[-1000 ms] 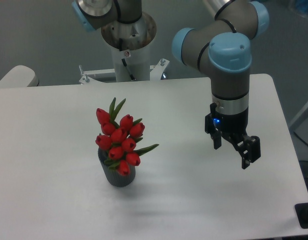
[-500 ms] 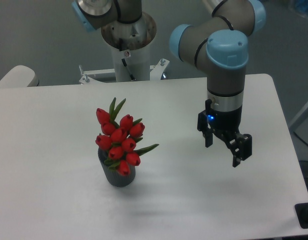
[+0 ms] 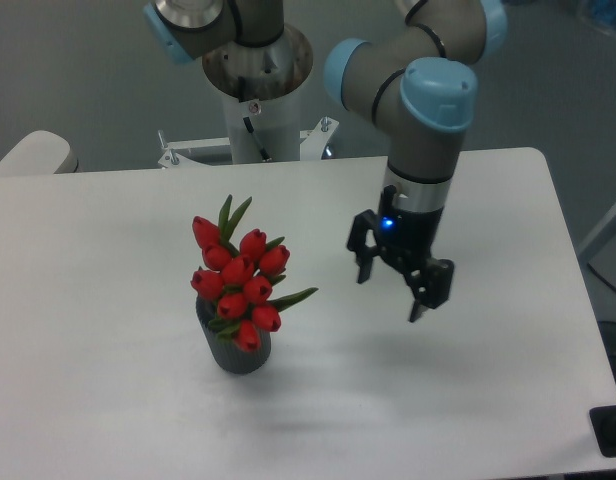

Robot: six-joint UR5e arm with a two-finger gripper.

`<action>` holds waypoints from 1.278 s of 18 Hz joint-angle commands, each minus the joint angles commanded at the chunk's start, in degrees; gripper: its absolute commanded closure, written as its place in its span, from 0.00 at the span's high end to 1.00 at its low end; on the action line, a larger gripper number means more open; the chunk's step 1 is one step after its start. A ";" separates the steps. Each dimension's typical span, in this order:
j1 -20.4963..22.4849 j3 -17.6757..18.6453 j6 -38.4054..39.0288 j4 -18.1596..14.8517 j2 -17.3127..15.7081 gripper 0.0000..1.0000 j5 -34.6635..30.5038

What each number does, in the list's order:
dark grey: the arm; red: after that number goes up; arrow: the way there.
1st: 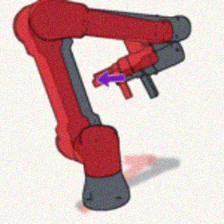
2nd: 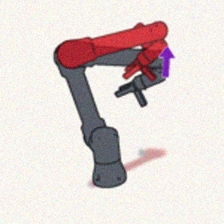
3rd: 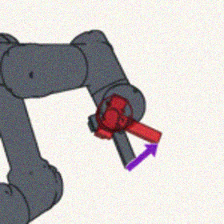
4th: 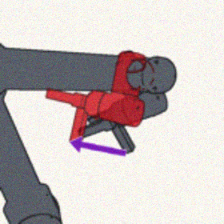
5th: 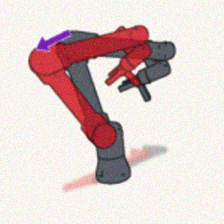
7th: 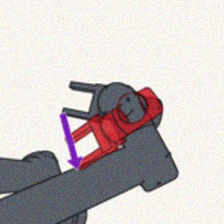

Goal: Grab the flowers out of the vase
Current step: 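Move the open gripper toward the red tulip bouquet stems above the vase, then close the gripper around the tulip stems just above the vase rim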

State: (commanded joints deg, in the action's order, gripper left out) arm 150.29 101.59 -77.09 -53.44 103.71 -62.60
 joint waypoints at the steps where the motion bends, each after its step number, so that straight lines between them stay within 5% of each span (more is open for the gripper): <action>1: 0.26 0.71 1.05 -0.09 -0.09 1.00 2.98; 12: 2.47 8.80 9.49 0.70 -2.72 1.00 25.94; 23: -0.78 9.68 6.60 2.90 -3.26 1.00 26.13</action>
State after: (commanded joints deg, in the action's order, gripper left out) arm 149.51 111.27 -70.49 -50.54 100.46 -36.47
